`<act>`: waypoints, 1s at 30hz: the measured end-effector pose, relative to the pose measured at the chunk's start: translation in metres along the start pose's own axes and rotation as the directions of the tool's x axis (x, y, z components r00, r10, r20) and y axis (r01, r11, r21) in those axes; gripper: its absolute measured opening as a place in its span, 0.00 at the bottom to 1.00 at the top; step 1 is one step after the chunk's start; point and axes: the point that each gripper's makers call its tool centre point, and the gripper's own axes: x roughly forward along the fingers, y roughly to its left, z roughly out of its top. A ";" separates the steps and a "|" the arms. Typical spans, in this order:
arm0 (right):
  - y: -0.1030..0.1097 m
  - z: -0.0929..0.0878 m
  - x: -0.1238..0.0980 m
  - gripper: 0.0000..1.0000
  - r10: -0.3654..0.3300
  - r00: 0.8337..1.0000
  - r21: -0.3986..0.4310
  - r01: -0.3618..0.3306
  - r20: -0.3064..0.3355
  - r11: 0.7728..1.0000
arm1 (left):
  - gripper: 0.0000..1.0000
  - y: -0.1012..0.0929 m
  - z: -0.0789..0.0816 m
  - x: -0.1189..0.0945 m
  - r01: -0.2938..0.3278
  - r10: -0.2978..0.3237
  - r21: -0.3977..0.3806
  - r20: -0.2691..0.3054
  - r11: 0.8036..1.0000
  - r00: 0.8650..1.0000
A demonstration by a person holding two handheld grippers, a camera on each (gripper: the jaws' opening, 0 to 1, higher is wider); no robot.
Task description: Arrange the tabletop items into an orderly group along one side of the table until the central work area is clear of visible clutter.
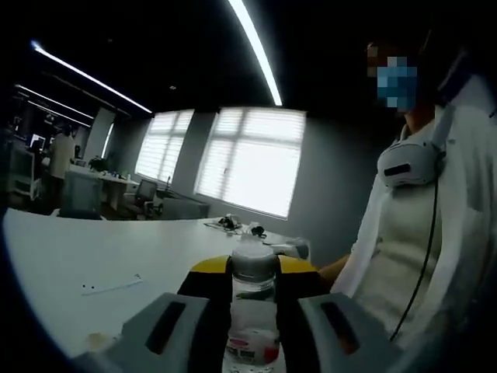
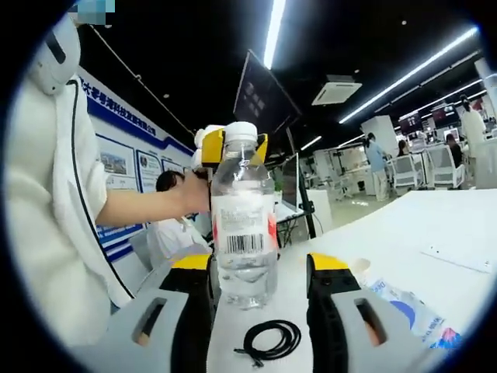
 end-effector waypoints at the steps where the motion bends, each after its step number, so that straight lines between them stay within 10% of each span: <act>1: -0.004 -0.006 -0.008 0.48 -0.026 1.000 0.001 0.026 -0.015 1.000 | 0.18 0.004 -0.002 -0.004 -0.010 0.010 0.002 -0.007 1.000 1.000; 14: -0.022 -0.079 -0.103 0.46 -0.286 0.941 0.026 0.295 -0.182 0.955 | 0.18 0.062 -0.018 -0.058 -0.127 0.130 0.053 -0.057 0.990 0.990; 30: -0.026 -0.096 -0.132 0.43 -0.433 0.881 0.106 0.456 -0.190 0.883 | 0.18 0.141 -0.049 -0.096 -0.192 0.199 0.072 -0.103 0.979 0.975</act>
